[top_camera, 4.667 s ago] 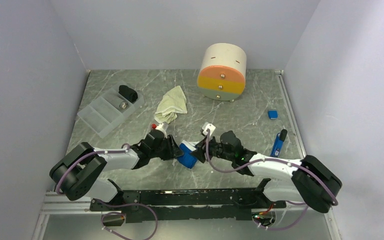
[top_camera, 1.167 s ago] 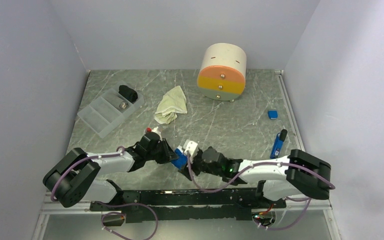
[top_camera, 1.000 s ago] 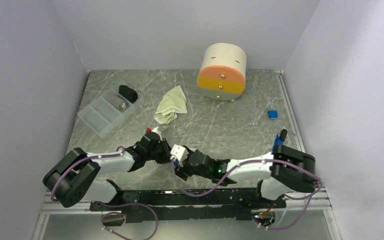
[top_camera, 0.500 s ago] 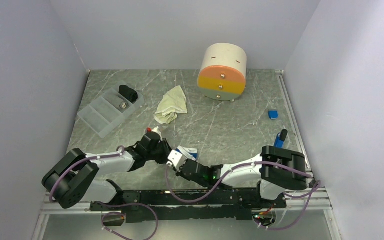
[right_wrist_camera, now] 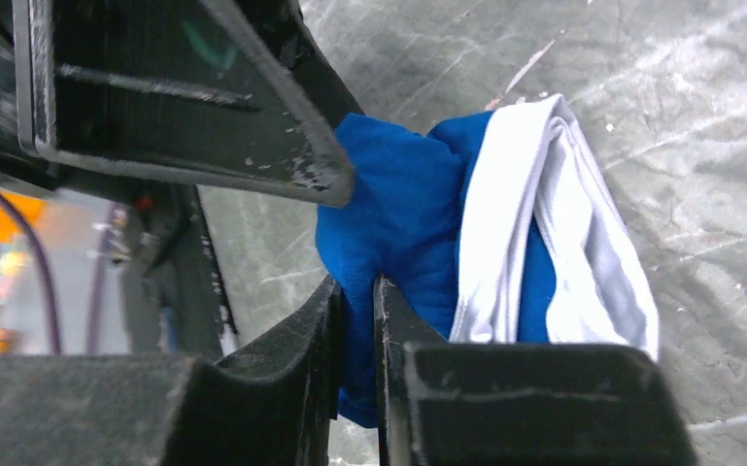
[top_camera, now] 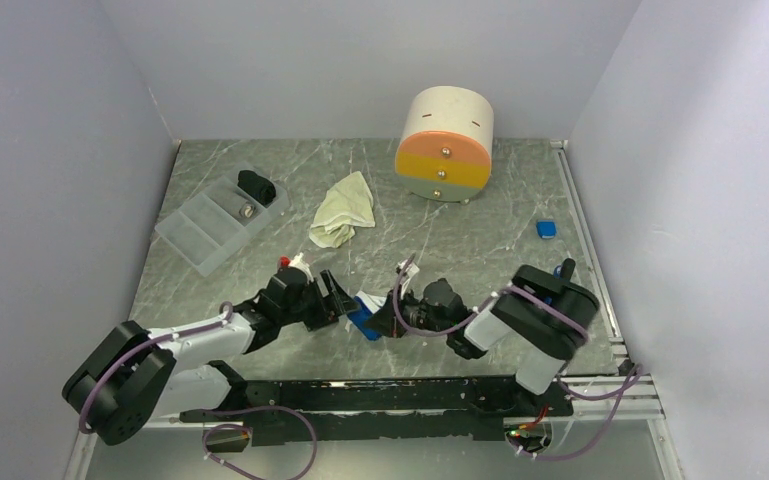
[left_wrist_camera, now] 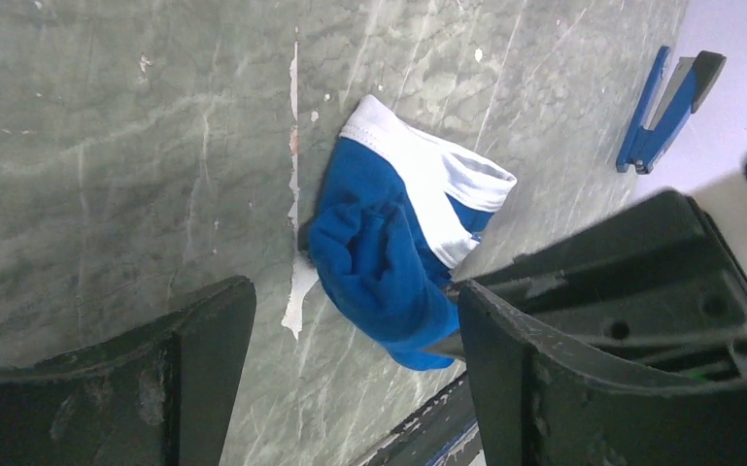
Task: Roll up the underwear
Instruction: Roll the underwear to the center of the board.
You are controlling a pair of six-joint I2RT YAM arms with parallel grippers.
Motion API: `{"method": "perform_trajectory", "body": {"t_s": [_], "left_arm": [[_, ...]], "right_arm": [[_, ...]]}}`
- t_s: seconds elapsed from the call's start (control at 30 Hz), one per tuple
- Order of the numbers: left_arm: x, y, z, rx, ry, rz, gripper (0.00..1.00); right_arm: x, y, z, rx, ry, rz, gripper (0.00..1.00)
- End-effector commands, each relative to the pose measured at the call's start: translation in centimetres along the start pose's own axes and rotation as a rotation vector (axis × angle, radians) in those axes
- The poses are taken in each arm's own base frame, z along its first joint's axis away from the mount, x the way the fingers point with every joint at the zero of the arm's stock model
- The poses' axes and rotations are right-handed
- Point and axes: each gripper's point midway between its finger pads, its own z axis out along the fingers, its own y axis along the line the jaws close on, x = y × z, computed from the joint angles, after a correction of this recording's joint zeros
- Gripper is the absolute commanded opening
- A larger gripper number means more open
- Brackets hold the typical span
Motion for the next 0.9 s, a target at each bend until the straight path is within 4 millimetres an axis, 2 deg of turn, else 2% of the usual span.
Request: {"method": "perform_trajectory", "body": {"t_s": [0.0, 0.1, 0.33, 0.53, 0.6, 0.67, 0.77, 0.87], "left_arm": [[-0.4, -1.8, -0.1, 0.093, -0.009, 0.023, 0.8], [-0.1, -2.5, 0.1, 0.126, 0.011, 0.044, 0.76], [1.3, -1.8, 0.8, 0.085, 0.054, 0.095, 0.64], [1.8, -1.8, 1.4, 0.086, 0.062, 0.097, 0.68], [1.8, -1.7, 1.6, 0.076, 0.067, 0.109, 0.63], [1.9, -0.6, 2.0, 0.002, 0.081, 0.124, 0.56], [2.3, 1.4, 2.5, -0.098, 0.113, 0.135, 0.52], [2.9, 2.6, 2.7, -0.133, 0.131, 0.127, 0.5]], "right_arm": [[-0.8, 2.9, -1.2, -0.241, -0.018, 0.263, 0.12], [-0.5, 1.9, -1.4, -0.234, -0.03, 0.346, 0.12], [0.3, -0.1, -1.3, -0.147, -0.019, 0.408, 0.16], [0.7, -0.8, -1.0, -0.107, 0.011, 0.404, 0.2], [0.7, -1.0, -1.0, -0.093, 0.013, 0.405, 0.24], [0.5, -1.3, -1.1, -0.071, 0.009, 0.415, 0.33], [-0.4, -0.9, -1.2, -0.065, 0.006, 0.381, 0.42], [-1.7, -1.3, -1.5, 0.003, 0.012, 0.247, 0.49]]}}
